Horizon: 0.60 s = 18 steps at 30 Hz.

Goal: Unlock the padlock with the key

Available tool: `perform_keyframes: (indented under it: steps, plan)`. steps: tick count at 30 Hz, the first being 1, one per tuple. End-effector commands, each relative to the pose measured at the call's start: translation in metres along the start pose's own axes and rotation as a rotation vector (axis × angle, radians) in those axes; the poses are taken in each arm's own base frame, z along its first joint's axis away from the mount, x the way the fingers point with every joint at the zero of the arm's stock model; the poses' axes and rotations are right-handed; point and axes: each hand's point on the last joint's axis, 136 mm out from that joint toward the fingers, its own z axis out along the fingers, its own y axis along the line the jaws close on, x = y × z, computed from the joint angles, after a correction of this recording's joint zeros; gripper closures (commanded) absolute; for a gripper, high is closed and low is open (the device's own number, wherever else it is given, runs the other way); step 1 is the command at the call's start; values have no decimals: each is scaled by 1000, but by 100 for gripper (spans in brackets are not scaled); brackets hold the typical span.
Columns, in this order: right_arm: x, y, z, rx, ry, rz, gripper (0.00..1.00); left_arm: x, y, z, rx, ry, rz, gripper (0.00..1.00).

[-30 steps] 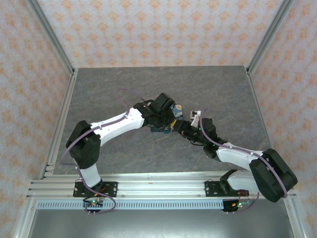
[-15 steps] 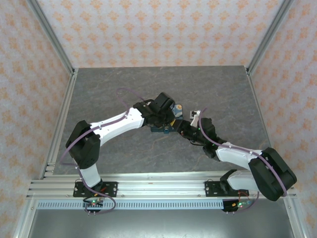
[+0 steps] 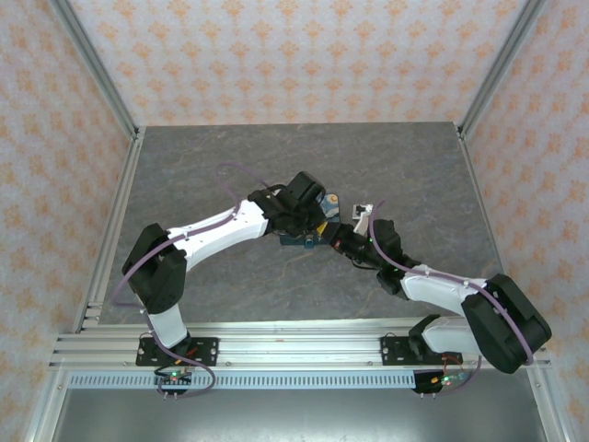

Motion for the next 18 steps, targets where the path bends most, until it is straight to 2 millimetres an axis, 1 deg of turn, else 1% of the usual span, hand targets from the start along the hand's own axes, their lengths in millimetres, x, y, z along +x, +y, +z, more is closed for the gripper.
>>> perform_keyframes:
  steps: [1,3,13,14,15,16,18]
  plan:
    - [-2,9,-1,-41,-17,-14,97,0,-9,-1,31,-7,-9,100]
    - [-2,10,-2,-43,-18,-13,100,0,-9,-2,32,-8,-11,100]
    - [-3,9,-4,-39,-29,-10,99,-1,-10,-4,50,-20,-7,100]
    - [-4,9,-4,-38,-34,-10,89,-2,-9,-4,48,-22,-5,100]
    - [-5,10,-6,-35,-39,-13,74,-2,-9,-5,50,-25,0,100]
    - [-6,10,-7,-31,-43,-15,64,-2,-8,-5,51,-29,2,100]
    - [-7,6,-9,-14,-46,-16,56,-4,-8,-7,59,-40,9,100]
